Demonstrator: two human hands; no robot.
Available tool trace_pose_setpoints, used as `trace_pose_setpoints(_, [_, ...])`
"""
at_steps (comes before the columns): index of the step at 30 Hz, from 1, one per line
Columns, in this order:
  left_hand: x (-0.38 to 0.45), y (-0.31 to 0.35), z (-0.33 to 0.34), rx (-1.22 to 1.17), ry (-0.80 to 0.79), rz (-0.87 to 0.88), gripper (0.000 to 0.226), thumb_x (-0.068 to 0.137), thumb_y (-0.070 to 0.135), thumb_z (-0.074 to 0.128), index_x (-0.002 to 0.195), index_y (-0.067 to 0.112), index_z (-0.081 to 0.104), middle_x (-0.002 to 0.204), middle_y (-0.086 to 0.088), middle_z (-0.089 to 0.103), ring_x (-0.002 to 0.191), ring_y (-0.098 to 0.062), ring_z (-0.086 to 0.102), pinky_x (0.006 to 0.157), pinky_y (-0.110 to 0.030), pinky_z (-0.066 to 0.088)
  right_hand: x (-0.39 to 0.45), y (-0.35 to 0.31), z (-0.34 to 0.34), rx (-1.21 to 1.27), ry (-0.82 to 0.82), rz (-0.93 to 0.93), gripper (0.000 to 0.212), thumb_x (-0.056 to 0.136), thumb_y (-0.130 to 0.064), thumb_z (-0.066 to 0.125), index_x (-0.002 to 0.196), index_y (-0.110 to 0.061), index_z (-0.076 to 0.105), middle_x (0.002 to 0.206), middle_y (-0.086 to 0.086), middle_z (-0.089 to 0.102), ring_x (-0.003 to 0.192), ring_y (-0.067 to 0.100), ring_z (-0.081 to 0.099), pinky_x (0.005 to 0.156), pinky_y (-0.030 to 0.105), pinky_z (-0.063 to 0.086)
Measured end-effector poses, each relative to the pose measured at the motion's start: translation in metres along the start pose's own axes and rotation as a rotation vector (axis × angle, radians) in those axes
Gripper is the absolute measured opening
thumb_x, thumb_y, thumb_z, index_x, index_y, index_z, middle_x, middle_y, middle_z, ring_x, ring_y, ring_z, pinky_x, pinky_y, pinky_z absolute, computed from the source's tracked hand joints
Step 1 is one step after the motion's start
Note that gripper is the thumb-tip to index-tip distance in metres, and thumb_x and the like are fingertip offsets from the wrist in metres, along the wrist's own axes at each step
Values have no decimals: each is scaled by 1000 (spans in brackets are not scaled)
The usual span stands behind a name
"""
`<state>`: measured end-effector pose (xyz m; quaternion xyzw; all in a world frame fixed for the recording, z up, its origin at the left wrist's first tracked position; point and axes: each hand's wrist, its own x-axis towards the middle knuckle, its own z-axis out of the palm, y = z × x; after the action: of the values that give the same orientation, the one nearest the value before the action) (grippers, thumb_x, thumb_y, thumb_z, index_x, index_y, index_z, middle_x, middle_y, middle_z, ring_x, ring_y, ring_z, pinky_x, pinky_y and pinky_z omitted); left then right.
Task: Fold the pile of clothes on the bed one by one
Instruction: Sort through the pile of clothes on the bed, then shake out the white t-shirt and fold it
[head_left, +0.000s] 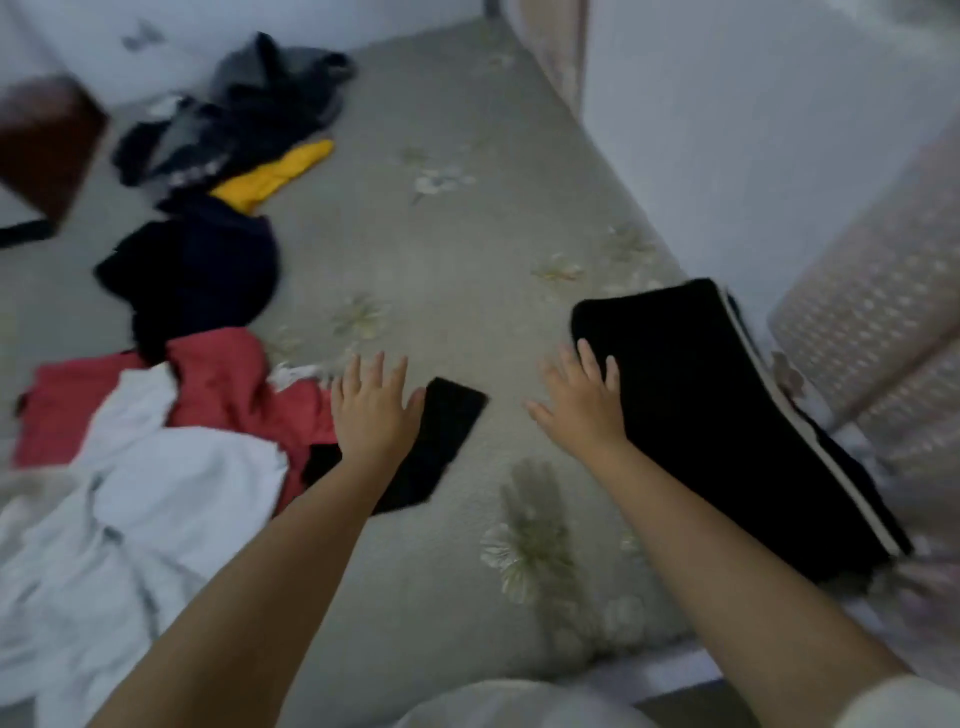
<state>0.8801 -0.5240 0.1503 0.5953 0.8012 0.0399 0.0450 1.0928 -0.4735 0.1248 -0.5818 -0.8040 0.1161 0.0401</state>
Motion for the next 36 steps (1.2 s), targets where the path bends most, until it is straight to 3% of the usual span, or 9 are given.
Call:
trace_pose_setpoints(3, [-61, -61, -20, 12, 49, -186, 47, 92, 32, 46, 137, 20, 40, 148, -6, 32, 139, -29, 16, 109, -43, 12, -4, -67, 2, 25, -17, -208, 65, 90, -51, 40, 144, -21, 22, 153, 9, 16, 142, 27, 4, 112, 50, 0])
trace_pose_setpoints(9, [-185, -174, -49, 81, 90, -529, 48, 93, 35, 44, 139, 20, 38, 149, -7, 31, 140, -29, 15, 108, -41, 14, -48, -196, 22, -29, -57, -532, 68, 89, -57, 38, 145, -22, 19, 154, 5, 16, 142, 25, 8, 112, 50, 6])
trace_pose_setpoints(16, [-303, -300, -62, 114, 35, -783, 54, 94, 43, 37, 143, 24, 27, 152, -4, 23, 140, -27, 13, 110, -37, 18, -104, -322, 57, 36, -49, -640, 67, 83, -50, 56, 137, -16, 41, 146, 14, 34, 138, 31, 23, 108, 50, 16])
trace_pose_setpoints(20, [-346, -378, -69, 113, 27, -812, 55, 94, 43, 38, 143, 23, 25, 152, -5, 23, 140, -27, 15, 111, -37, 17, -132, -389, 84, -72, -73, -572, 67, 87, -58, 42, 142, -22, 29, 150, 6, 26, 140, 23, 17, 109, 46, 17])
trace_pose_setpoints(26, [-378, -454, -62, 36, 25, -821, 55, 95, 43, 34, 144, 23, 21, 153, -6, 19, 141, -27, 10, 112, -37, 13, -148, -446, 112, -142, -113, -538, 66, 89, -57, 37, 143, -21, 25, 150, 5, 26, 139, 23, 19, 108, 39, 21])
trace_pose_setpoints(33, [-340, -514, -22, -30, -64, -724, 56, 96, 45, 29, 146, 23, 15, 154, -4, 15, 142, -24, 10, 112, -34, 13, -117, -485, 159, -104, -161, -501, 63, 89, -55, 40, 141, -19, 32, 143, 0, 39, 136, 20, 27, 105, 33, 26])
trace_pose_setpoints(36, [-305, -542, 5, -41, -120, -658, 56, 95, 47, 29, 146, 27, 13, 155, -1, 13, 142, -22, 8, 112, -33, 14, -91, -508, 195, -84, -220, -453, 62, 89, -56, 38, 141, -23, 31, 146, -2, 35, 138, 19, 22, 108, 33, 22])
